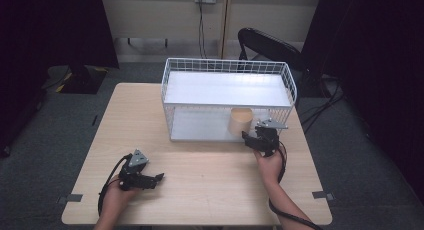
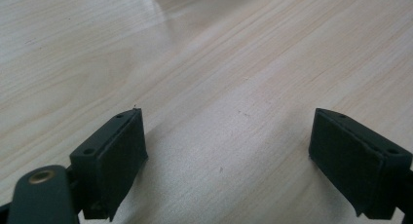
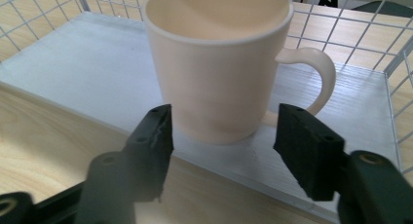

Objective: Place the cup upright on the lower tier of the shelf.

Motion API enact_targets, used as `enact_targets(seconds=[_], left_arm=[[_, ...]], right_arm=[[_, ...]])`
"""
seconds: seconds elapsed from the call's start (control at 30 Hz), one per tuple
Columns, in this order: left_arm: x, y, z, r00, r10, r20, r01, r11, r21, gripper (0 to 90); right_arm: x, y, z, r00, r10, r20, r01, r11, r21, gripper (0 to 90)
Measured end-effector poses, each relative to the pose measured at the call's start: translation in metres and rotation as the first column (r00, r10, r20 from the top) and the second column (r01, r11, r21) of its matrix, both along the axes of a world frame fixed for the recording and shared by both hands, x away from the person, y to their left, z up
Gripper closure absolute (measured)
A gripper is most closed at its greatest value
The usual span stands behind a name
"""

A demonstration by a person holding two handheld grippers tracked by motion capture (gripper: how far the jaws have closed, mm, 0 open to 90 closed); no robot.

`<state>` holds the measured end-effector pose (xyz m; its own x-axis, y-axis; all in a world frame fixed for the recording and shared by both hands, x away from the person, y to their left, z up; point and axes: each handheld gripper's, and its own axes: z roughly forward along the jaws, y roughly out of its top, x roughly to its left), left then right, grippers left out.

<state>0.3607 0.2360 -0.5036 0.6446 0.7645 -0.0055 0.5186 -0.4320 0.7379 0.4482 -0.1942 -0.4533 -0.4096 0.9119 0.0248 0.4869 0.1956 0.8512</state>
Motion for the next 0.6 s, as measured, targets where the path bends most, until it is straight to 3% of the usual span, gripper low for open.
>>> enact_targets(seconds=[0.37, 0.6], left_arm=[[0.0000, 0.0000, 0.0000, 1.0000, 0.000, 0.000, 0.000, 1.0000, 0.000, 13.2], [0.0001, 0.0000, 0.0000, 1.0000, -0.001, -0.001, 0.001, 1.0000, -0.001, 13.1]], right_arm=[[-0.0062, -0.0007, -0.0004, 0.9996, 0.026, -0.016, -0.026, 0.9997, 0.001, 14.6], [-0.0096, -0.0059, -0.0010, 0.9994, 0.033, -0.009, -0.033, 0.9994, 0.014, 13.5]])
